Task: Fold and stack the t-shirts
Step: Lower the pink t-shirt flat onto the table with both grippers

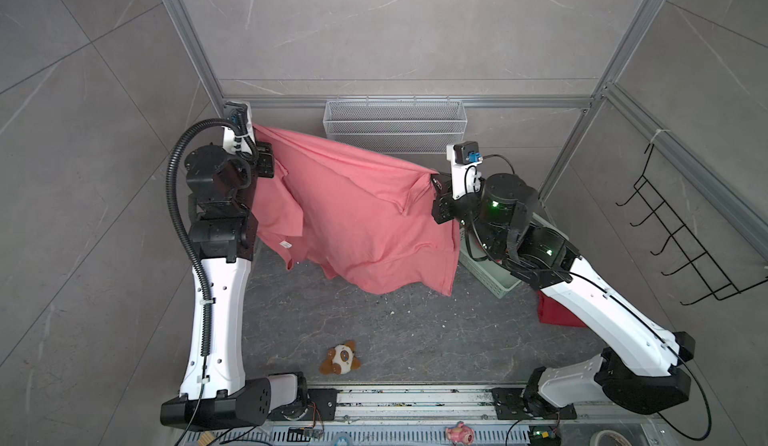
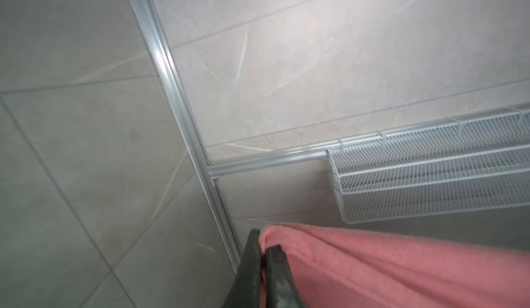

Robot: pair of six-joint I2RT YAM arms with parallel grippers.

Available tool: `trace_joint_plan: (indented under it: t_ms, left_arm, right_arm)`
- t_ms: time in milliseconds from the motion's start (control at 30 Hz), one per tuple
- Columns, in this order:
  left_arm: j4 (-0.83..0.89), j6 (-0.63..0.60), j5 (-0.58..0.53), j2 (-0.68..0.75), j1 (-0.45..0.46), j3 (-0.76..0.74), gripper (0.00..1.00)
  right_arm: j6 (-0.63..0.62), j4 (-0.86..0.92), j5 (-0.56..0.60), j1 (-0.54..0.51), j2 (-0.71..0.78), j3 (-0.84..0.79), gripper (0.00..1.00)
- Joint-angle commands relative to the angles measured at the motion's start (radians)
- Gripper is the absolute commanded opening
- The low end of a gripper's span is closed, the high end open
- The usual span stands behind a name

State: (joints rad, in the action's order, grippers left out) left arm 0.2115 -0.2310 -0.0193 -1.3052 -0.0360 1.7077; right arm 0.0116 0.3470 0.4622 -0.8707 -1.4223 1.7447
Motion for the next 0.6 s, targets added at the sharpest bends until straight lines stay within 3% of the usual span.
trace_joint_plan:
  t_ms: [0, 133, 200, 333, 567]
  left_arm:
    - [0.083, 0.071, 0.147, -0.036, -0.012, -0.074, 0.00]
    - [0.201, 0.123, 0.323, -0.110, -0.007, -0.182, 0.00]
    - [0.233, 0.129, 0.315, -0.173, 0.013, -0.211, 0.00]
    - [0.278, 0.182, 0.425, -0.330, 0.014, -0.221, 0.00]
    - [0.272, 0.190, 0.398, -0.374, 0.014, -0.274, 0.00]
  right_arm:
    - [0.086, -0.012, 0.058, 0.045, -0.022, -0.084, 0.00]
    - [0.278, 0.011, -0.057, 0.128, -0.066, -0.220, 0.00]
    - [0.358, 0.018, -0.117, 0.174, -0.099, -0.274, 0.00]
    - [0.474, 0.001, -0.231, 0.231, -0.167, -0.367, 0.00]
    - [0.473, 0.016, -0.323, 0.238, -0.196, -0.363, 0.00]
